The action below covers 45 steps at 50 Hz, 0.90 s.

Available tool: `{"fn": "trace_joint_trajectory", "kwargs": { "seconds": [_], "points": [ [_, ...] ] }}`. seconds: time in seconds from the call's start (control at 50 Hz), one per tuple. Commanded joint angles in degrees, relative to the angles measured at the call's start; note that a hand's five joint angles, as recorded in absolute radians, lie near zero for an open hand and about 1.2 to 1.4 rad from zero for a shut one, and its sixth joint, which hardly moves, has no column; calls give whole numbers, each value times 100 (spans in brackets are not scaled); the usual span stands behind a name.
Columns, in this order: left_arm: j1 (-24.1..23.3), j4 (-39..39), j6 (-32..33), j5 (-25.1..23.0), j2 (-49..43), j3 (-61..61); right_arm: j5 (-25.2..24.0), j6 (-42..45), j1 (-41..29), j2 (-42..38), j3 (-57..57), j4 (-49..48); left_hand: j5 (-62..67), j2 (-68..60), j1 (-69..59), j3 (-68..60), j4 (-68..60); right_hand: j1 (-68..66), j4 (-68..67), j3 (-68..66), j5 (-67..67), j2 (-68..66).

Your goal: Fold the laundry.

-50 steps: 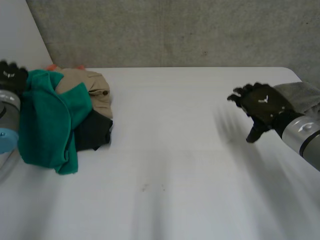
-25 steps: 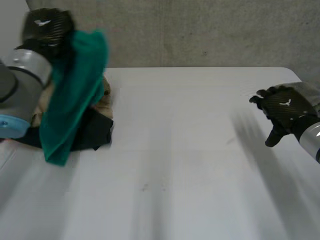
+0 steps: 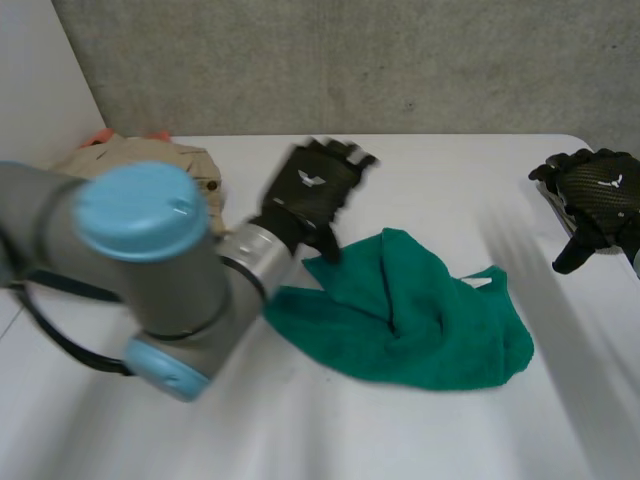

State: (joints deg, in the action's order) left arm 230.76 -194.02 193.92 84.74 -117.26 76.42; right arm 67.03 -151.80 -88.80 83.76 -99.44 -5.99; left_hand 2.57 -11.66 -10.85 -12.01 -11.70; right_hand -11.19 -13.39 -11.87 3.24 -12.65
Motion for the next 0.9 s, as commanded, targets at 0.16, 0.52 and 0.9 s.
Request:
{"fn": "trace_joint_trajectory", "kwargs": {
  "seconds": [0.16,0.52,0.9],
  "points": [
    [426,620,488,596,855,2078,65,2513,-348,-360,742,2576,487,-578,-659,-543,-574,-292,-72,-224,87,-146],
    [479,-144,743,561,-824,1377,100,3113,-717,-1344,-102,1092,2906,-2997,-3077,-2962,-2993,-1754,-1535,-1687,1550,-1608],
    [374,-496,647,1071,457,972,118,1963,-691,-555,346,1030,6743,-6834,-6915,-6799,-6830,-6881,-6661,-6813,6676,-6735]
  ]
}}
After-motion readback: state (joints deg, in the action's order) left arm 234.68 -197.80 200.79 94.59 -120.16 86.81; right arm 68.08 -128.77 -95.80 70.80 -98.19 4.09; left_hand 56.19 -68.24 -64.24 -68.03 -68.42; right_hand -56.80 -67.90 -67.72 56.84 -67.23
